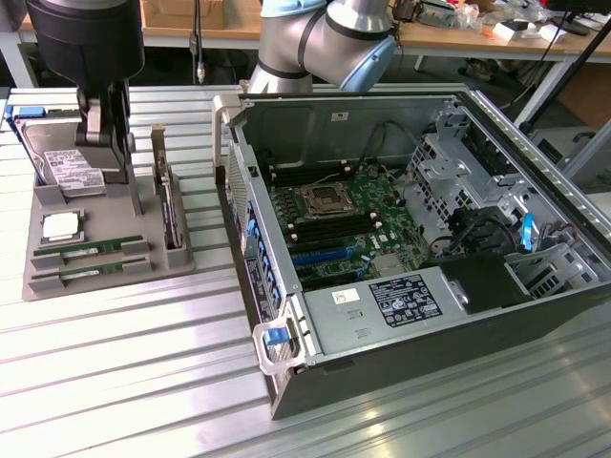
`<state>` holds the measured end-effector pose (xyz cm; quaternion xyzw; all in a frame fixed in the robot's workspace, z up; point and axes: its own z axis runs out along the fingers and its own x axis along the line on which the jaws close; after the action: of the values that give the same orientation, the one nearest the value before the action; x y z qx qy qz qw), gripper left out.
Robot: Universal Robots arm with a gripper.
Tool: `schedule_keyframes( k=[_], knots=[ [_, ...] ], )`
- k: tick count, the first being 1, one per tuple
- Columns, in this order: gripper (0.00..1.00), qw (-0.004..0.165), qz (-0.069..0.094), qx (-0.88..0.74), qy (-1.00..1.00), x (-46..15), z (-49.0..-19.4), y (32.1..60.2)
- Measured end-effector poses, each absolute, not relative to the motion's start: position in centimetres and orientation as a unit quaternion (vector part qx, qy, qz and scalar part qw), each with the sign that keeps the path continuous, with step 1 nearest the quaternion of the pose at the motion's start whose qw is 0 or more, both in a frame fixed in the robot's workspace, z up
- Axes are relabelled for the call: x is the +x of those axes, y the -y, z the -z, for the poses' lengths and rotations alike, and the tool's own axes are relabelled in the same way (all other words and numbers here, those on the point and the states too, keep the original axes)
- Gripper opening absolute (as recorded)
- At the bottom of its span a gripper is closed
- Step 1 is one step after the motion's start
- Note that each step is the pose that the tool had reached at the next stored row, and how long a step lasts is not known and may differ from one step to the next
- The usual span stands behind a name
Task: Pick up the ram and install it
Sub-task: 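Pick up the ram and move it above insertion slot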
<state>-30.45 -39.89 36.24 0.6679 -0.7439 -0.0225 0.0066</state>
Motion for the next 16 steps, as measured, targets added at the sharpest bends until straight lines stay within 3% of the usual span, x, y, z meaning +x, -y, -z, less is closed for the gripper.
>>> schedule_keyframes(
  k=[16],
  knots=[
    [0.36, 0.007, 0.023, 0.668, 0.744, -30.45, -35.43, 39.89]
  ],
)
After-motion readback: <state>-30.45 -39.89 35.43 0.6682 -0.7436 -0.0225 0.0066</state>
